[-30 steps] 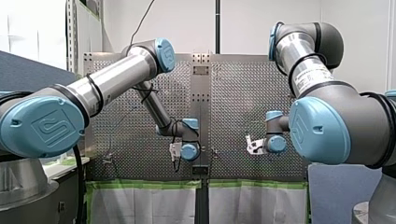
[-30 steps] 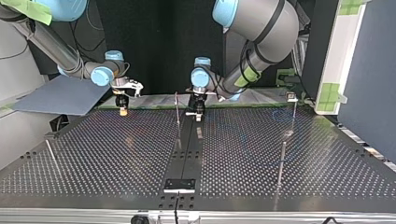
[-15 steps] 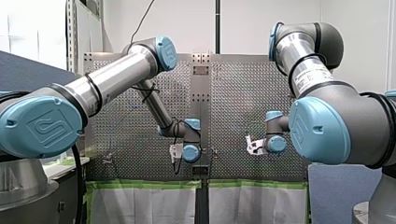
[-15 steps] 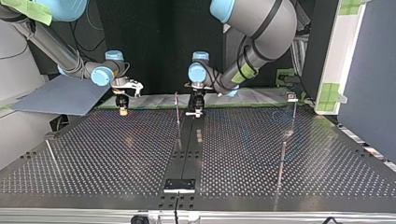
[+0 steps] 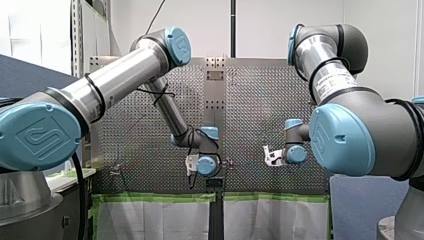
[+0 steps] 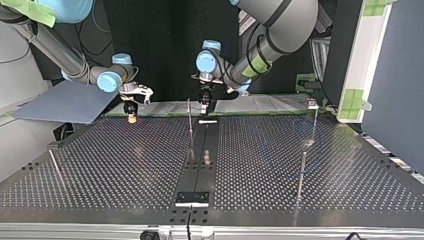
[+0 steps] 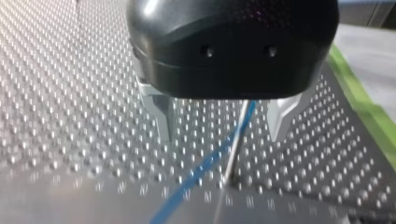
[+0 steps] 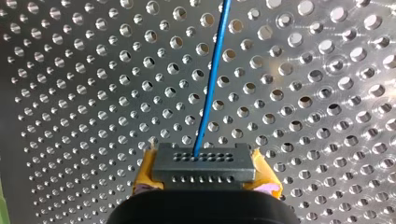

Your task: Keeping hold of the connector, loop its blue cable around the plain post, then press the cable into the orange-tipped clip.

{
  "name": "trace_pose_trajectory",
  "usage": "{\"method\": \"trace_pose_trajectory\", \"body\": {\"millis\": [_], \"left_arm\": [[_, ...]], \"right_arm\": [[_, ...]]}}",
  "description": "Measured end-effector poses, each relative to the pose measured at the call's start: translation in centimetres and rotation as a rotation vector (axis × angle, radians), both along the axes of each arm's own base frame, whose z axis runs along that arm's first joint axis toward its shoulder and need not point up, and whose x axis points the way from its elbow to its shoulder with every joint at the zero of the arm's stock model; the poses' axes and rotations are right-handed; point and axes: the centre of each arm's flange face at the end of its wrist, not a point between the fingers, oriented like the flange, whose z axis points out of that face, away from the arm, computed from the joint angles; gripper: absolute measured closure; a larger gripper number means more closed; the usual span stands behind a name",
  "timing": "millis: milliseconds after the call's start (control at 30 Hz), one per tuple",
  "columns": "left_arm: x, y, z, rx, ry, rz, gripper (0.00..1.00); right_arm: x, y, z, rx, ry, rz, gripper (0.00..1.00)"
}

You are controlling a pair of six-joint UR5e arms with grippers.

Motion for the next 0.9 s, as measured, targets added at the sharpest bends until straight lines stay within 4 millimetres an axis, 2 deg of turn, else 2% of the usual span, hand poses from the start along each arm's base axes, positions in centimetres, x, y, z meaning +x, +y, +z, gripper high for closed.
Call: {"method": "trace_pose_trajectory", "body": {"millis": [500, 700, 900], "left_arm": [[-6.5, -5.1, 0.6, 0.019, 0.01, -0.054, 0.0], [-7.7, -5.2, -0.1, 0.03, 0.023, -0.063, 0.0], [-7.7, -4.8, -0.6, 0.036, 0.031, -0.053, 0.0]], "right_arm": [[-0.1, 0.0, 0.0, 0.005, 0.001, -0.001, 1.0], [-0.2, 0.0, -0.1, 0.007, 0.002, -0.002, 1.0], [-0.2, 0.0, -0.1, 0.008, 0.002, -0.002, 1.0]]}}
